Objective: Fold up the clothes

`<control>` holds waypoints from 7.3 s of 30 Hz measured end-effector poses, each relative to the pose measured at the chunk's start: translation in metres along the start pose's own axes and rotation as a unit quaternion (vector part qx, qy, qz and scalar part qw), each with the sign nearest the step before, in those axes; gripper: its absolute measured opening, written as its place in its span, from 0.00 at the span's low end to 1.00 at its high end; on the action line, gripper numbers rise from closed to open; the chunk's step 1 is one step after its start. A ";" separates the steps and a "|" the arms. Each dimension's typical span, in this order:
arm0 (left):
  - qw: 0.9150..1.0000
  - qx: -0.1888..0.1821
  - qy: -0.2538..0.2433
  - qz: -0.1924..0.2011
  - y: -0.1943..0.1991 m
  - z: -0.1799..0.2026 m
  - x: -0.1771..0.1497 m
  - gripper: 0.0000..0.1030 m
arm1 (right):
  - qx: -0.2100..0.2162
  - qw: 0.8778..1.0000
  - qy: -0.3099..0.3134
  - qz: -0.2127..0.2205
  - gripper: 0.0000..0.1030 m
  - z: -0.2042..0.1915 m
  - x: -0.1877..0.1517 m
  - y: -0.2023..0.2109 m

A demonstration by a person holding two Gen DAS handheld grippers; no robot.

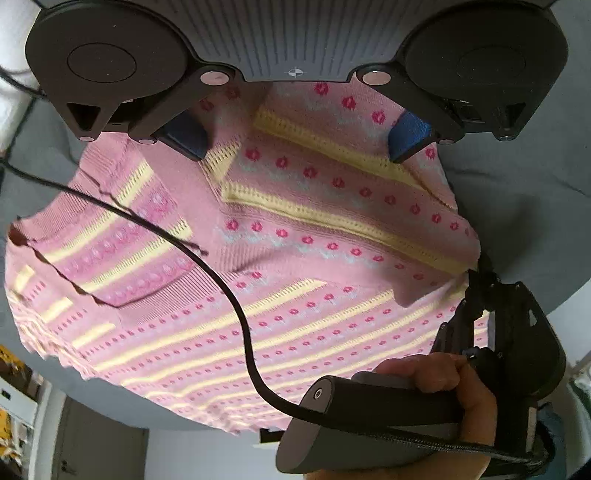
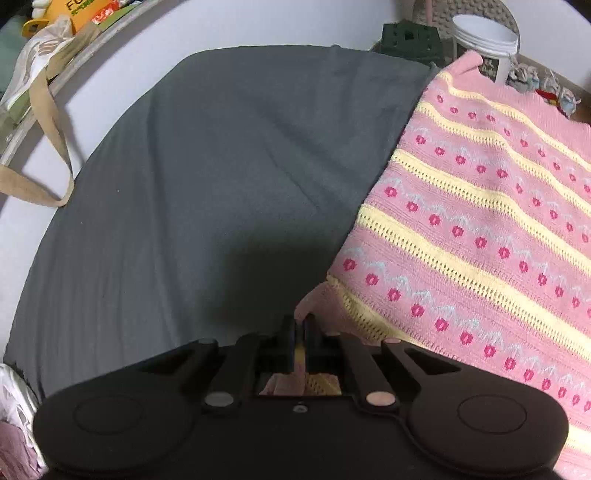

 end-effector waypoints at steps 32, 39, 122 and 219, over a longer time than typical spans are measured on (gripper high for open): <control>0.997 -0.012 0.058 -0.045 0.025 -0.051 -0.024 1.00 | 0.026 0.986 0.152 0.071 0.01 0.037 -0.052 0.078; 0.997 -0.011 0.059 -0.046 0.029 -0.054 -0.027 1.00 | 0.080 0.991 0.082 0.073 0.34 0.043 -0.052 0.076; 0.918 0.065 0.360 0.153 0.061 -0.106 0.007 1.00 | -0.124 0.935 -0.286 0.169 0.05 0.264 -0.215 0.289; 0.923 -0.065 0.339 0.168 -0.081 0.145 0.115 0.03 | -0.165 0.938 0.119 0.281 0.33 0.200 -0.271 0.334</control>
Point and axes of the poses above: each gripper's, at about its wrist camera, not at the fingertips, and y roughly against the way its jaws point, z to its right, x to its top, the point moved 6 cm from there along -y, roughly the way its jaws point, and after that the axes turned 9 degrees about z, right-handed, at the moved point
